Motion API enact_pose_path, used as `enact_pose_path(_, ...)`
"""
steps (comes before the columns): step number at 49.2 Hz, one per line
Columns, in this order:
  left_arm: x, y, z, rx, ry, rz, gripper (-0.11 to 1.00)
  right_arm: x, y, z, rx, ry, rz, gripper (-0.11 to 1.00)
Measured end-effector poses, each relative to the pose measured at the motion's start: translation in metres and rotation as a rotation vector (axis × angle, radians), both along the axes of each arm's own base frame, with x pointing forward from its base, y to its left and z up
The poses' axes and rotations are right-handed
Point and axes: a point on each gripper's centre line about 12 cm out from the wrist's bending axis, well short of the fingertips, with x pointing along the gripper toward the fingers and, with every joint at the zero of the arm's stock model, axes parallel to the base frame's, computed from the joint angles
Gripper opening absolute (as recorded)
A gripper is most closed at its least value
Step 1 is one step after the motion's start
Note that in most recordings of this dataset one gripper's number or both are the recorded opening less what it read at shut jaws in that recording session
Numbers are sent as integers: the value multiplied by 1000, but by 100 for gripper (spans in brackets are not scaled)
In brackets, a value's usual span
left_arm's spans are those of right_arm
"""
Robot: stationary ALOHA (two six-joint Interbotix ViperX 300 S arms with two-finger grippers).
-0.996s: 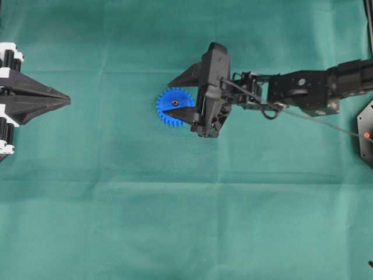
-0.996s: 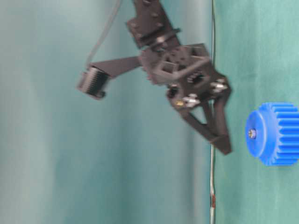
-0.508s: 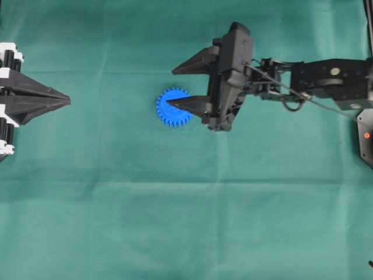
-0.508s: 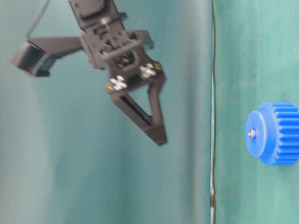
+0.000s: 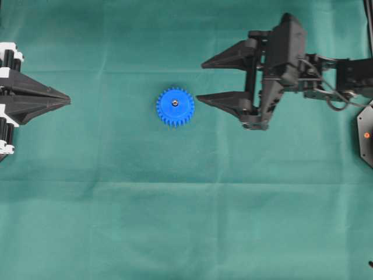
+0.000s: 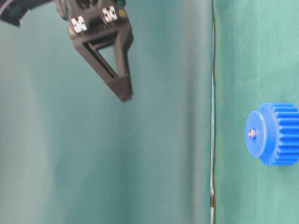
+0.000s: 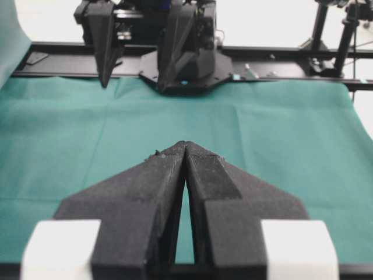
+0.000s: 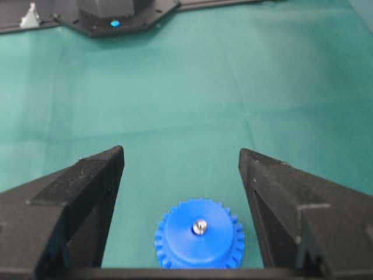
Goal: Insert the shaft placed at a random location into the center hole of the medium gear at another random location.
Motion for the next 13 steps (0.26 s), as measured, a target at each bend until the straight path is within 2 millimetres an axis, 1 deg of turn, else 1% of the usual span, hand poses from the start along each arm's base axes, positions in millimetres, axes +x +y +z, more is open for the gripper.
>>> enact_pose_path(13, 0, 0, 0, 0, 0, 0, 0, -32, 4, 7, -4, -34, 2, 80)
